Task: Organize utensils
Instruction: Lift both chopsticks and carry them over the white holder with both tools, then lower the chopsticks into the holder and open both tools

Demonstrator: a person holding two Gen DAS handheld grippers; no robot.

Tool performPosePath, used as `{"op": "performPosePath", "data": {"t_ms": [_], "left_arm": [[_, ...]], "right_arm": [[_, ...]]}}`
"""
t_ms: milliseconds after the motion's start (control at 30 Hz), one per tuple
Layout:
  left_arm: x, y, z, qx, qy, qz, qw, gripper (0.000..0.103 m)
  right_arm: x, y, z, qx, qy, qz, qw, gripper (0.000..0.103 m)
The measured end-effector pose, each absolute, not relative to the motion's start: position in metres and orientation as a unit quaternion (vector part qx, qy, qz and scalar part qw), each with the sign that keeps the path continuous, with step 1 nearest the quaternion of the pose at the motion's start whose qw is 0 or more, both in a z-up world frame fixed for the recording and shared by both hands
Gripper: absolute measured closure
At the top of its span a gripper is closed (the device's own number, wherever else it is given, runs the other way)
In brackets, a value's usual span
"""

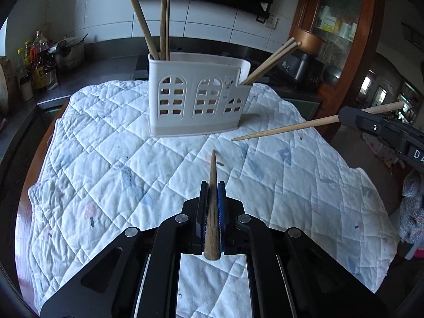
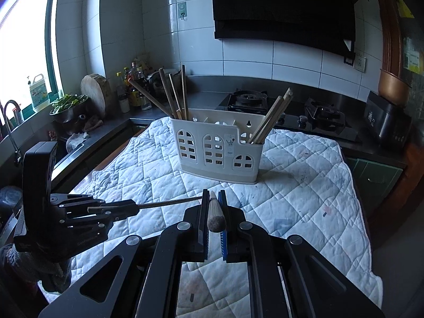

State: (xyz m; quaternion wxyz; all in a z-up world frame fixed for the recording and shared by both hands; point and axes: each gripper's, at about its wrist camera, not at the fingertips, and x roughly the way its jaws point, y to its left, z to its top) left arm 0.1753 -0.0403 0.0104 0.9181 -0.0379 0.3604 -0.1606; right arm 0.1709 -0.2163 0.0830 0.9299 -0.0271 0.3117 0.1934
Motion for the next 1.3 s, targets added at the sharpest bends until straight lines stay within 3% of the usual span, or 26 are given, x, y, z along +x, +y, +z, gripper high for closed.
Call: {"op": "performPosePath", "data": {"t_ms": [600,933,1300], "left_arm": [[0.215,-0.04,0.139,0.0,0.268,-0.178,0.947,0.098],[0.263,-0.043,0.201,0.008,0.204,-0.127,0.971,0.098],[0.306,-0.038,0.179,0.001,0.221,-0.097,0.97,0.098]], "right_arm": [[0.233,-0.233,0.194,-0.053,0.316,0.177,0.931,0.096],[0.278,-0.226,0.191,-0.068,0.353,0.163,0.919,0.096],[0.31,-0.213,0.159,-0.08,0.394,0.169,0.9,0.096]]}}
